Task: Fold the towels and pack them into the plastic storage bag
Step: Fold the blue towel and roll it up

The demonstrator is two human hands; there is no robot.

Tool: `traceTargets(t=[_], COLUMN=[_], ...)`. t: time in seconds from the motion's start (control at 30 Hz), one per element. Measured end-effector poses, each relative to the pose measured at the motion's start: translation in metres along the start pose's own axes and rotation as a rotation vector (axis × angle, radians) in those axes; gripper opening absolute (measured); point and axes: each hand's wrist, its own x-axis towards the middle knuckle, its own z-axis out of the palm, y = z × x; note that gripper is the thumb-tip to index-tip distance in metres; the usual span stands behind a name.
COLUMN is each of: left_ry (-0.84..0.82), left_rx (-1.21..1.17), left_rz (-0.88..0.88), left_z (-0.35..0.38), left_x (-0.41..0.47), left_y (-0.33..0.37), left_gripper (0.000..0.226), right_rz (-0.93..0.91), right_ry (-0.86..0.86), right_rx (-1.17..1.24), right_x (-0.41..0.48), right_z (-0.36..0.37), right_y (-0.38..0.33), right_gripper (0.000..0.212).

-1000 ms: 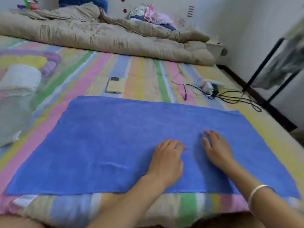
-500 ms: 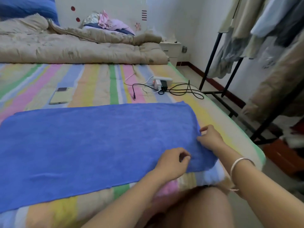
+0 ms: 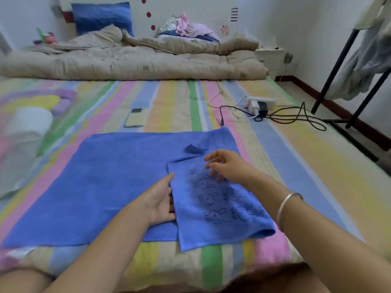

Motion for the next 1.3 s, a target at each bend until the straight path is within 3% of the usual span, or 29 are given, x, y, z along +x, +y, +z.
traceTargets(t=[0.1, 0.2, 0.3, 0.43, 0.57, 0.7, 0.8, 1.0, 1.3], left_ry=[0.079, 0.154, 0.188, 0.213, 0.285, 0.452, 0.531, 0.728, 0.882], left_rx=[0.163, 0.331, 0.381, 0.364, 0.377, 0.618, 0.651, 0.750, 0.747], left_rz=[0.047, 0.122, 0.149, 0.153, 0.282, 0.509, 0.601, 0.639, 0.578], left_z=[0.007, 0.015, 0.018, 0.018, 0.020, 0.007, -0.024, -0.129, -0.256], left_x=[-0.007, -0.012, -0.013, -0.013, -0.014, -0.019, -0.029, -0.052, -0.061], left_y=[-0.007, -0.027, -0.036, -0.040, -0.044, -0.037, -0.029, -0.006, -0.002], left_gripper=[0.030, 0.021, 0.013, 0.021, 0.013, 0.030, 0.040, 0.045, 0.045], right_rz=[-0.129, -0.272, -0.243, -0.094, -0.092, -0.113, -0.110, -0.087, -0.178], right_ry=[0.159, 0.165, 0.177, 0.185, 0.294, 0.458, 0.415, 0.281, 0.183], right_rx=[-0.385, -0.721, -0.915, -1.020, -0.937, -0.848, -0.665, -0.219, -0.375], right_x=[0.039, 0.075, 0.107, 0.131, 0.135, 0.141, 0.154, 0.203, 0.275], right_z=[0.004, 0.012, 0.016, 0.017, 0.018, 0.020, 0.027, 0.090, 0.234], right_y=[0.008, 0.001, -0.009, -0.013, -0.015, -0.039, -0.065, -0.115, -0.166], right_gripper=[0.021, 0.039, 0.048, 0.021, 0.019, 0.018, 0.008, 0.031, 0.025])
